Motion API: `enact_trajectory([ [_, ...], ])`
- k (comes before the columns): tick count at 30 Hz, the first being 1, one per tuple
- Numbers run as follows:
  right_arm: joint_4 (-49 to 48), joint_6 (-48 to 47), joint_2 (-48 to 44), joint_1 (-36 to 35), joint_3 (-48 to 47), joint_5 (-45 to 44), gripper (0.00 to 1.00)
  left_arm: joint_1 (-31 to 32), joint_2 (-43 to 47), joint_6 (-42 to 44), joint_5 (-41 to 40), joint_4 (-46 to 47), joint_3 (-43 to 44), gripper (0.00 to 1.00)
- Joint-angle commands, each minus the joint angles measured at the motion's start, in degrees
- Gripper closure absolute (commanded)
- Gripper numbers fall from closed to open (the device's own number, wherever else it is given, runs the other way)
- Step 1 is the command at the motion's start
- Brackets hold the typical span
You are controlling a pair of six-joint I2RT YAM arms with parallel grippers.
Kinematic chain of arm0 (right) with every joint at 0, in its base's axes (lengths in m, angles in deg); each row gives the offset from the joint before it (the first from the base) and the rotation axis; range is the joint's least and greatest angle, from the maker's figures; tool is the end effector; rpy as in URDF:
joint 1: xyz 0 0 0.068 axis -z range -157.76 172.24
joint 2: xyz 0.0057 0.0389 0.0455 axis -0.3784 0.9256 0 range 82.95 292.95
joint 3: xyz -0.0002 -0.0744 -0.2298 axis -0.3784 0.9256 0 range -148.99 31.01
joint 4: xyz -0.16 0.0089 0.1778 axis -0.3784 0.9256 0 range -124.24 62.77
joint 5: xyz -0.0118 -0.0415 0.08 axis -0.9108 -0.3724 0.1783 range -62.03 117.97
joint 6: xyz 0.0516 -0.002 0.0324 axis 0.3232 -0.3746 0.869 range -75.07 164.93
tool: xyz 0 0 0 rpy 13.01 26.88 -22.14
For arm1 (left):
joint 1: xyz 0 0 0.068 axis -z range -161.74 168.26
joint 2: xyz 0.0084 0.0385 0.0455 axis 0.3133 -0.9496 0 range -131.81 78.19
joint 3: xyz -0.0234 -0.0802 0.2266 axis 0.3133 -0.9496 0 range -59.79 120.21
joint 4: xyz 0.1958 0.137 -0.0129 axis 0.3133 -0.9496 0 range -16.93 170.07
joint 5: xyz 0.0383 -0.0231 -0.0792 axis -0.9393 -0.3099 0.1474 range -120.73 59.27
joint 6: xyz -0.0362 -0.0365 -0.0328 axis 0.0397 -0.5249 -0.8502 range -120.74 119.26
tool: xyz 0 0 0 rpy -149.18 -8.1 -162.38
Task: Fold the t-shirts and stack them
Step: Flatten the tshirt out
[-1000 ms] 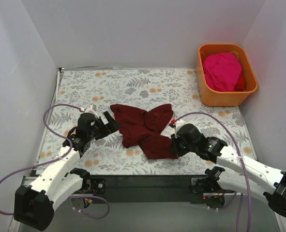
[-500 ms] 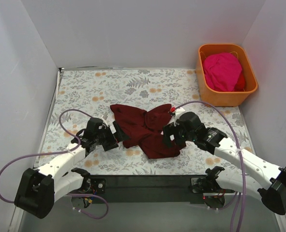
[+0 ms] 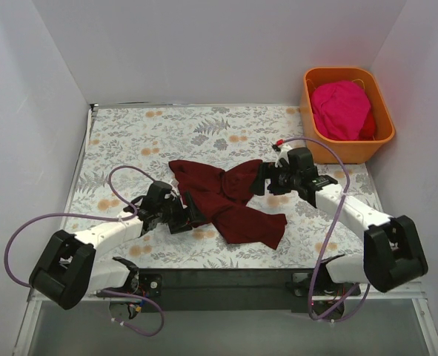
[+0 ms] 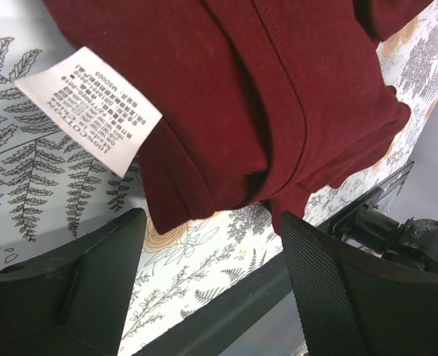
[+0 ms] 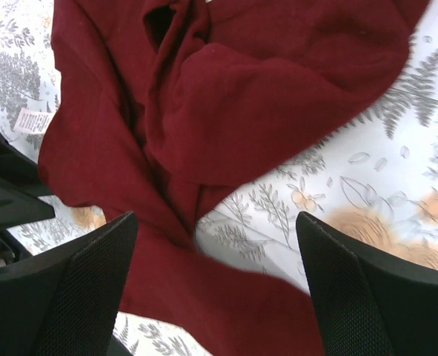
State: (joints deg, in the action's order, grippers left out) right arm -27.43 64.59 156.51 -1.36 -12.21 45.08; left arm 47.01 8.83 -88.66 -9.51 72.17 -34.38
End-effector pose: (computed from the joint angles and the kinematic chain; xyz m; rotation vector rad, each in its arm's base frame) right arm 0.2415 0.1200 0.2046 -0.2490 2.2753 0.7374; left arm 0.1773 -0.1162 0.1281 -1.2602 2.5974 -1.1309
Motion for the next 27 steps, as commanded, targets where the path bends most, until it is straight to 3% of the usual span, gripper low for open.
enact_trajectory([
  [1, -10.58, 3.89, 5.52, 0.13, -0.02, 5.04, 0.06, 0.43, -0.16, -0.32, -0.99, 2.62, 1.93, 0.31],
  [16, -19.37, 10.57, 20.03, -2.51, -0.63, 1.35, 0.07, 0.43, -2.8, -2.61, -4.6, 6.14, 1.14, 0.35],
  [18, -19.99, 10.84, 21.01, -3.12, -1.07, 0.66, 0.12, 0.34, -2.71, -2.7, -4.78, 6.4, 1.05, 0.42],
  [19, -20.17, 11.01, 21.88, -3.12, -1.25, 0.39, 0.18, 0.43, -2.62, -2.61, -4.86, 6.49, 1.22, 0.46],
  [21, -20.6, 11.1, 22.68, -3.21, -1.78, -0.14, 0.29, 0.34, -2.62, -2.43, -5.04, 6.5, 1.66, 0.68],
  [22, -20.52, 10.67, 23.2, -3.21, -2.04, -0.23, 0.45, 0.34, -2.45, -2.26, -5.39, 6.41, 1.75, 0.75],
  [23, -20.43, 10.14, 23.38, -3.21, -2.56, -0.58, 0.56, 0.34, -2.27, -2.08, -5.83, 6.23, 2.27, 0.92],
  [24, -20.26, 9.7, 23.47, -3.13, -2.74, -1.19, 0.68, 0.34, -2.09, -1.65, -6.61, 4.06, 2.97, 1.0],
  [25, -19.82, 8.56, 23.12, -3.04, -2.92, -2.06, 0.8, -0.1, -1.57, -1.21, -9.06, 1.95, 3.85, 1.0],
  [26, -19.12, 7.86, 22.6, -2.69, -3.18, -3.12, 0.98, -0.62, -1.22, 0.63, -10.21, -0.25, 4.9, 1.0],
  [27, -16.5, 6.2, 21.29, -1.81, -3.71, -5.3, 0.99, -2.28, -0.52, 1.51, -11.36, -4.97, 6.91, 1.0],
])
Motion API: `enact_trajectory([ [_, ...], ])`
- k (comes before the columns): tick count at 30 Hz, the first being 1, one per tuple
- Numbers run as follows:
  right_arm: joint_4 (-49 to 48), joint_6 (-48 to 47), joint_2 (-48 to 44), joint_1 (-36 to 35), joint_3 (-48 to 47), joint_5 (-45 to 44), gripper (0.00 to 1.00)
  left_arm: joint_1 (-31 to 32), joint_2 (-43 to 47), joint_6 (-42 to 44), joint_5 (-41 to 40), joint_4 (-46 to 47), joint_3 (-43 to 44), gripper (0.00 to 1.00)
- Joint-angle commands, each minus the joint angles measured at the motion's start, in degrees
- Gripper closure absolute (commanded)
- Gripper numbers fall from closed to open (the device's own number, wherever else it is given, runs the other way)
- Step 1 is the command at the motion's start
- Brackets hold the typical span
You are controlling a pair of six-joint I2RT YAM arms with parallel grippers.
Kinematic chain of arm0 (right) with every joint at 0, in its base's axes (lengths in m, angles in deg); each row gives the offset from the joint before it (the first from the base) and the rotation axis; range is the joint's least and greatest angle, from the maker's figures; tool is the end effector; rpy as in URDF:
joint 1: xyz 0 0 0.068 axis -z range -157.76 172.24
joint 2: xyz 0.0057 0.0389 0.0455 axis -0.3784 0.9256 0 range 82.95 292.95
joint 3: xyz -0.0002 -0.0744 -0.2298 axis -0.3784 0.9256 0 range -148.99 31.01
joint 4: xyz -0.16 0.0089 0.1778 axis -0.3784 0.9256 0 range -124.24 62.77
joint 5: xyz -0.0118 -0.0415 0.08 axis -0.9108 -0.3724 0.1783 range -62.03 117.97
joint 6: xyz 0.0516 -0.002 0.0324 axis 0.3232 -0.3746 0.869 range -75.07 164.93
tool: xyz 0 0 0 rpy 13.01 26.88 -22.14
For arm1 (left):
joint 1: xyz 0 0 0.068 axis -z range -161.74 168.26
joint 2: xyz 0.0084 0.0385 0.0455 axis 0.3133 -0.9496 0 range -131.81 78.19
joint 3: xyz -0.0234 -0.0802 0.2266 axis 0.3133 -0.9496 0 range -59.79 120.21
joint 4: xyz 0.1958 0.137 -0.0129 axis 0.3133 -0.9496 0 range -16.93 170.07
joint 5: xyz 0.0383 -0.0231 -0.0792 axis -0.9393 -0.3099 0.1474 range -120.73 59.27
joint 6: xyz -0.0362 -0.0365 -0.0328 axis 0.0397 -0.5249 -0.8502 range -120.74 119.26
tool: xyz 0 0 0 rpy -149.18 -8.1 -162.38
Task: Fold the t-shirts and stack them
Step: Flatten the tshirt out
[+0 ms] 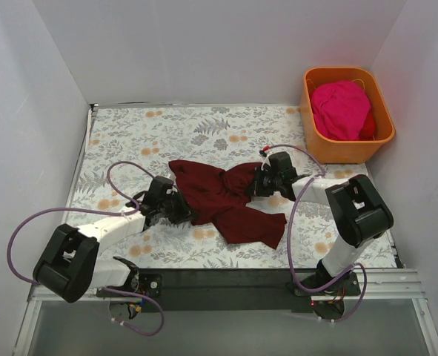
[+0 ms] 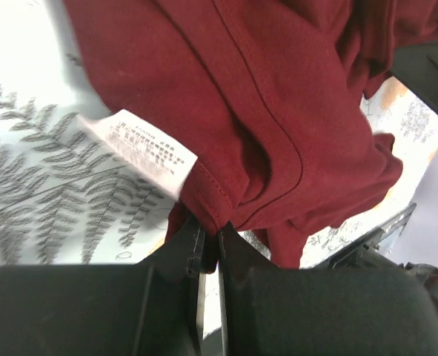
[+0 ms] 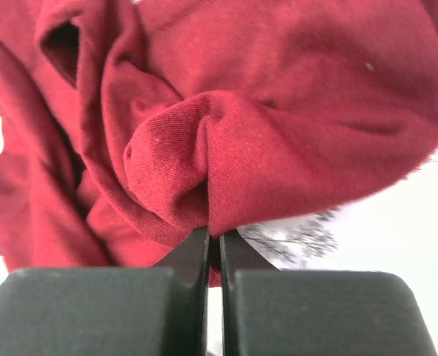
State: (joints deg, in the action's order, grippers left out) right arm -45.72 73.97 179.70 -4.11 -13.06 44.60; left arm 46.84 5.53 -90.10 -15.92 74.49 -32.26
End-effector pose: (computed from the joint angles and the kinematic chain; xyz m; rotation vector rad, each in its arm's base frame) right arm 0.2788 0.1525 0.1264 -0.1023 2.3938 0.8136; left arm 0.1915 -0.1177 0.1286 -1.3110 2.4931 -1.0490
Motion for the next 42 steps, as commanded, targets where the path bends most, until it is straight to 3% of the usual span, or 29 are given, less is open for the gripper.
enact_trajectory([
  [1, 3.3, -4.15, -2.79, 1.64, -3.47, -6.15, 0.99, -3.25, 3.49, 4.01, -6.44, -9.95, 6.03, 1.0],
  [8, 19.72, -16.45, -9.03, 7.71, -14.62, -23.37, 0.99, -16.53, 10.7, 14.47, -18.47, -26.92, 17.02, 1.0],
  [15, 26.94, -22.88, -6.32, 10.09, -26.93, -35.67, 0.99, -21.81, 4.91, 21.86, -31.03, -33.43, 25.28, 1.0],
  [16, 27.3, -23.23, -5.18, 10.09, -27.99, -36.22, 0.99, -21.9, 2.81, 21.86, -31.94, -33.53, 26.08, 1.0],
  [18, 27.66, -23.76, -4.03, 10.09, -30.88, -35.88, 0.86, -22.25, 0.87, 21.78, -33.0, -32.57, 28.7, 1.0],
  [20, 28.36, -24.38, -1.75, 10.09, -33.08, -34.56, 0.81, -22.69, -3.0, 21.95, -34.4, -32.3, 31.78, 1.0],
  [21, 29.49, -24.55, -1.04, 10.09, -35.53, -33.33, 0.83, -22.69, -4.4, 22.12, -34.49, -33.95, 36.32, 1.0],
  [22, 31.59, -24.55, -0.17, 10.0, -36.77, -33.06, 0.98, -22.69, -5.29, 22.3, -34.76, -35.1, 39.06, 1.0],
  [30, 32.75, -27.89, -10.78, 10.0, -32.66, -34.03, 0.99, -22.69, 5.05, 26.51, -34.32, -38.79, 48.67, 1.0],
  [36, 38.81, -28.86, -26.67, 9.91, -30.54, -33.06, 0.99, -22.69, 14.46, 28.63, -37.3, -43.02, 54.55, 1.0],
  [42, 43.21, -32.28, -35.31, 9.91, -35.1, -29.02, 0.99, -22.69, 15.45, 31.17, -41.61, -45.91, 65.88, 1.0],
])
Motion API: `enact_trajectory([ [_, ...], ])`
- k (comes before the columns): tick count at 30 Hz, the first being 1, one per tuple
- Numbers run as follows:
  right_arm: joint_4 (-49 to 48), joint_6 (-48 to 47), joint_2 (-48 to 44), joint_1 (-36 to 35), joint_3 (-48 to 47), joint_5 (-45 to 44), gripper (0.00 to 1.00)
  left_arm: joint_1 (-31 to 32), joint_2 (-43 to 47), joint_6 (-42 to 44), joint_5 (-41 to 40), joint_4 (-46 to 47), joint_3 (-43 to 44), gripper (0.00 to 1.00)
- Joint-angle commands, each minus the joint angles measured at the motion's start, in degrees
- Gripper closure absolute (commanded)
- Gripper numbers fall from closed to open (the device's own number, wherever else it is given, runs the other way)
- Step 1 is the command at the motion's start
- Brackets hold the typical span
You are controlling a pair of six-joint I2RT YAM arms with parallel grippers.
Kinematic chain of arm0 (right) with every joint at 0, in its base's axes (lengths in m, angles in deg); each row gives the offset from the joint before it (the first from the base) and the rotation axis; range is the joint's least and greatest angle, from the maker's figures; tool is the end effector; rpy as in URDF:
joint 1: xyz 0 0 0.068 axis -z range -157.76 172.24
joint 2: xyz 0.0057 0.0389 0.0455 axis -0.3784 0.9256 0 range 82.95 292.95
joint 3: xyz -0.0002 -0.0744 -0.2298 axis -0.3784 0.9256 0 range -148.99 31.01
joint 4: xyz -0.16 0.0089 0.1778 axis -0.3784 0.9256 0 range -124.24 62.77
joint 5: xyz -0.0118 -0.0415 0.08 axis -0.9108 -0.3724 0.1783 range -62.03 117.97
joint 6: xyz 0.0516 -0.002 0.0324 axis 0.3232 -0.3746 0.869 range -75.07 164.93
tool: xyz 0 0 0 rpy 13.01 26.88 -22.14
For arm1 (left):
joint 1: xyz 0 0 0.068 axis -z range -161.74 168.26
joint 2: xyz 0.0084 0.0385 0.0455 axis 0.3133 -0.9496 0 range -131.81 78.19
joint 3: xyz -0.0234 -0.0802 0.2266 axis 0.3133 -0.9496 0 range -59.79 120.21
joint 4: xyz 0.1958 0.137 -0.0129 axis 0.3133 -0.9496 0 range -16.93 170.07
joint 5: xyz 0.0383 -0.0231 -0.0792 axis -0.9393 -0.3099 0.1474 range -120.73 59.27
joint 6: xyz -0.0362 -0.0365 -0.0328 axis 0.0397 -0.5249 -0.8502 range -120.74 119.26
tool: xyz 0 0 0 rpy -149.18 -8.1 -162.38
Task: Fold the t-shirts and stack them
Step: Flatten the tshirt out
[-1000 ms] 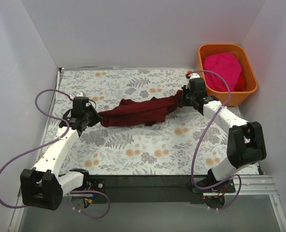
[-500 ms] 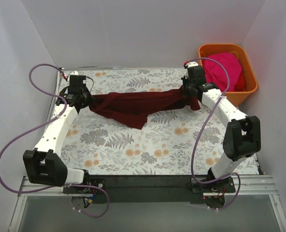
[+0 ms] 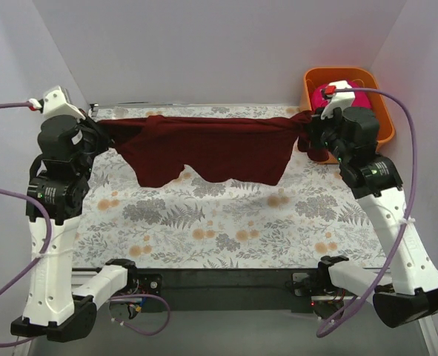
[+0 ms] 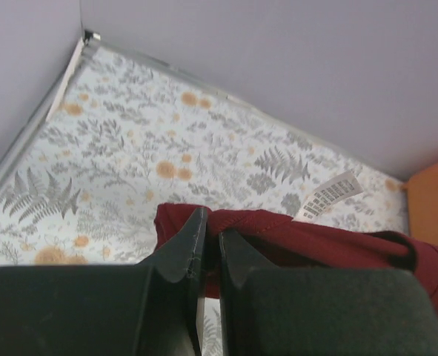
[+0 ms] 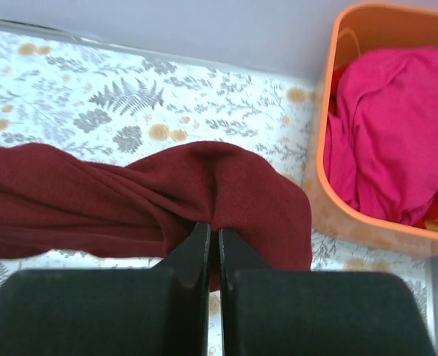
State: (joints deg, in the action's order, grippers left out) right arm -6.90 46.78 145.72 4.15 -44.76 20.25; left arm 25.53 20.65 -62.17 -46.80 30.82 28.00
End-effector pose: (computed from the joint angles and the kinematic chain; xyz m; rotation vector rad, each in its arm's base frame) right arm 0.2220 0.0659 0.3981 -0.1624 1.8130 0.1236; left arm 0.1684 -0.0089 0.4338 -1.0447 1.6191 -0.5481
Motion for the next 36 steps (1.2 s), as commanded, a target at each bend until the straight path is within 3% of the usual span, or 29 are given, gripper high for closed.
enact_trajectory([
  [1, 5.88, -5.88, -1.41, 1.65, -4.81, -4.49, 0.99, -1.38, -0.11, 3.42, -11.34, -2.51, 6.68, 1.0],
  [5, 8.09, -8.0, 0.69, 1.65, -8.78, -2.3, 0.99, -1.38, -2.57, 4.56, -12.14, -0.85, 5.21, 1.0],
  [11, 6.16, -9.32, 12.71, 1.65, -8.43, 0.6, 0.99, -1.38, -11.88, 4.57, -10.56, 7.13, -7.36, 1.0],
  [15, 0.03, -8.35, 27.1, 1.65, -10.36, -3.42, 0.99, -1.73, -28.97, 2.73, -9.77, 14.09, -9.57, 1.0],
  [17, -2.1, -7.91, 32.75, 1.65, -14.83, -5.71, 0.99, -1.91, -36.3, 0.71, -8.8, 12.79, -4.16, 0.99],
  [18, -2.8, -7.13, 38.69, 1.65, -17.02, -7.55, 0.95, -1.99, -39.11, 0.44, -8.45, 13.3, -2.64, 0.96],
  [19, -2.72, -6.77, 41.71, 1.65, -19.39, -8.26, 0.8, -1.99, -44.54, 0.17, -7.92, 13.48, -1.23, 0.91],
  [21, -1.33, -5.46, 47.77, 1.65, -26.26, -8.19, 0.61, -1.99, -48.7, 0.08, -7.48, 14.27, 2.64, 0.76],
  [22, -1.14, -5.1, 48.76, 1.74, -27.67, -7.57, 0.44, -1.99, -51.07, 0.52, -7.39, 14.27, 3.87, 0.71],
  [23, -1.14, -4.66, 49.12, 1.56, -28.29, -6.96, 0.36, -1.99, -51.62, 0.43, -7.3, 14.8, 4.66, 0.59],
  [25, -1.14, -4.22, 47.99, 1.13, -26.9, -4.68, 0.24, -1.99, -51.01, 0.52, -6.6, 16.11, 4.06, 0.48],
  [26, -1.14, -4.13, 47.11, 0.6, -25.67, -2.84, 0.22, -1.99, -48.92, 0.0, -6.51, 17.08, 3.27, 0.36],
  [27, -1.14, -3.87, 45.01, 0.34, -21.92, -2.04, 0.2, -2.08, -47.59, -0.44, -6.34, 17.52, 0.74, 0.31],
  [29, -1.05, -2.56, 42.19, -0.63, -16.81, -0.11, 0.19, -2.08, -42.69, -1.93, -5.73, 17.27, -2.52, 0.27],
  [36, -3.34, 4.65, 26.37, -4.32, 8.77, 6.05, 0.21, -2.08, -25.2, -10.89, -1.95, 11.99, -23.42, 0.25],
])
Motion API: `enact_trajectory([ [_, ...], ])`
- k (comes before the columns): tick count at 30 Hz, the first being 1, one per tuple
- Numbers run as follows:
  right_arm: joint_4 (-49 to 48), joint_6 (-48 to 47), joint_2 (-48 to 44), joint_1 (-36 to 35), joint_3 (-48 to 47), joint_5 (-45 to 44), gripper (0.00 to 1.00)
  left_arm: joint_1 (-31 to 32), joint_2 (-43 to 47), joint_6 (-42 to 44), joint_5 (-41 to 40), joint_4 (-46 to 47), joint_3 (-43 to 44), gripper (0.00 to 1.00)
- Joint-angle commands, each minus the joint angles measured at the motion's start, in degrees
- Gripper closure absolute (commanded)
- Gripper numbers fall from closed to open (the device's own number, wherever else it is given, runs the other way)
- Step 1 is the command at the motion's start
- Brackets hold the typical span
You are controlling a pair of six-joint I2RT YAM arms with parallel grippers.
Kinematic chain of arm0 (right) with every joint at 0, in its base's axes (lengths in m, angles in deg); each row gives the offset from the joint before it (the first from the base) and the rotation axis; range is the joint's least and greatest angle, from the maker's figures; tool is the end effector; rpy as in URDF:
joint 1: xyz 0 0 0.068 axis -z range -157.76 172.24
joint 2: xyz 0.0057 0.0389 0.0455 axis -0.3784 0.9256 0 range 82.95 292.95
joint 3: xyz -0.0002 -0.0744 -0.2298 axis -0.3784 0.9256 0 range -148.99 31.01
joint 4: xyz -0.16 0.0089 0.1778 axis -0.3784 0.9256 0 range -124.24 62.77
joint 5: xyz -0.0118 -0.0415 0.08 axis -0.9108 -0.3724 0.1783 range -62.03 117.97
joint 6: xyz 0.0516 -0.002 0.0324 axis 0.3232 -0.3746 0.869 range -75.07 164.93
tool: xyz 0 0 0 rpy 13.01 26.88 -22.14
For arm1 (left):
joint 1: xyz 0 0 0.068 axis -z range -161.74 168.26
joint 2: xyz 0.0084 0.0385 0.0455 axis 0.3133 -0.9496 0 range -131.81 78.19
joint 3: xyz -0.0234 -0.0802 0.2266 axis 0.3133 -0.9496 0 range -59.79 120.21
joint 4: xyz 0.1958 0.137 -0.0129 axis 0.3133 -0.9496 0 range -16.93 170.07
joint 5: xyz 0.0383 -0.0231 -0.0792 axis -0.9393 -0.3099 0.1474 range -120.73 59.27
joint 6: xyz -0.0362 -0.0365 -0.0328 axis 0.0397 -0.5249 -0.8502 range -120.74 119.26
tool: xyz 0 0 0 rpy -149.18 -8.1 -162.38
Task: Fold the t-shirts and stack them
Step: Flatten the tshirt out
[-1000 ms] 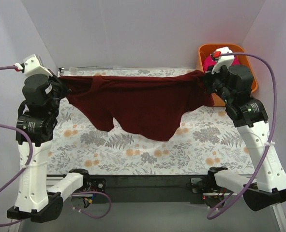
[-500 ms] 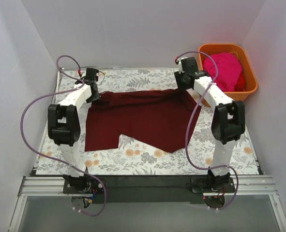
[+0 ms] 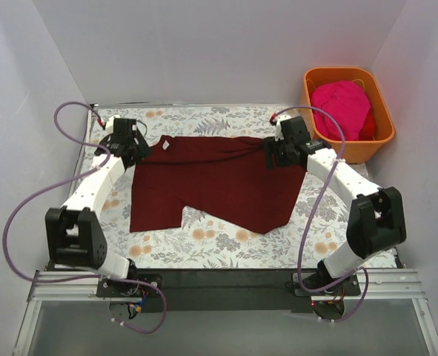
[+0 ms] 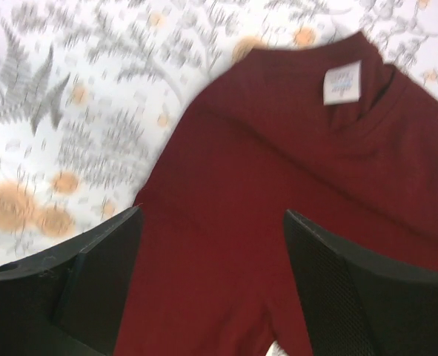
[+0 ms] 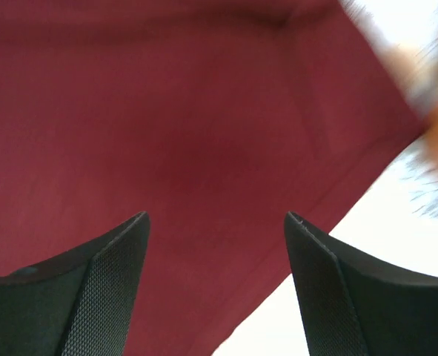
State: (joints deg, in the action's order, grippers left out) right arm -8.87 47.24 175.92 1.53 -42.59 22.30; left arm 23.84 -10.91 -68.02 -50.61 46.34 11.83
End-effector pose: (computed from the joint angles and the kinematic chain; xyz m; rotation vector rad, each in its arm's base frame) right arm 0.3247 0.1178 0.2440 -0.3274 2.3250 0.0814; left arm 0.3187 -0.0157 0.2446 -1.3552 1.9806 -0.1629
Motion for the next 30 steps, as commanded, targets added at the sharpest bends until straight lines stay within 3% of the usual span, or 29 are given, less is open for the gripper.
enact_trajectory([
  [1, -1.72, 4.55, -4.63, -2.31, 10.37, 4.44, 0.23, -0.4, 8.31, -5.66, 2.04, -3.7, -11.89, 0.25],
  [7, -6.64, 6.31, -6.05, -3.72, 20.24, 4.27, 0.3, -1.1, 14.65, -7.94, 4.23, -2.21, -23.7, 0.25],
  [14, -11.12, 6.75, 2.2, -3.64, 20.87, 0.67, 0.31, -1.63, 15.01, -8.83, 6.52, 0.07, -29.16, 0.27],
  [17, -12.18, 5.78, 7.2, -3.29, 18.15, -2.66, 0.3, -1.63, 14.66, -8.74, 6.34, 0.78, -29.51, 0.27],
  [24, -11.92, 2.88, 20.31, -0.65, 2.08, -7.6, 0.29, -1.63, 12.55, -8.65, 7.75, 1.74, -30.31, 0.27],
  [28, -8.06, 1.39, 19.89, -0.91, -5.49, -6.2, 0.24, -1.63, 12.2, -8.13, 9.24, 0.26, -30.22, 0.26],
  [30, -6.21, 0.86, 16.21, -1.7, -4.89, -5.84, 0.21, -1.63, 12.28, -7.86, 8.81, 0.16, -30.57, 0.26],
])
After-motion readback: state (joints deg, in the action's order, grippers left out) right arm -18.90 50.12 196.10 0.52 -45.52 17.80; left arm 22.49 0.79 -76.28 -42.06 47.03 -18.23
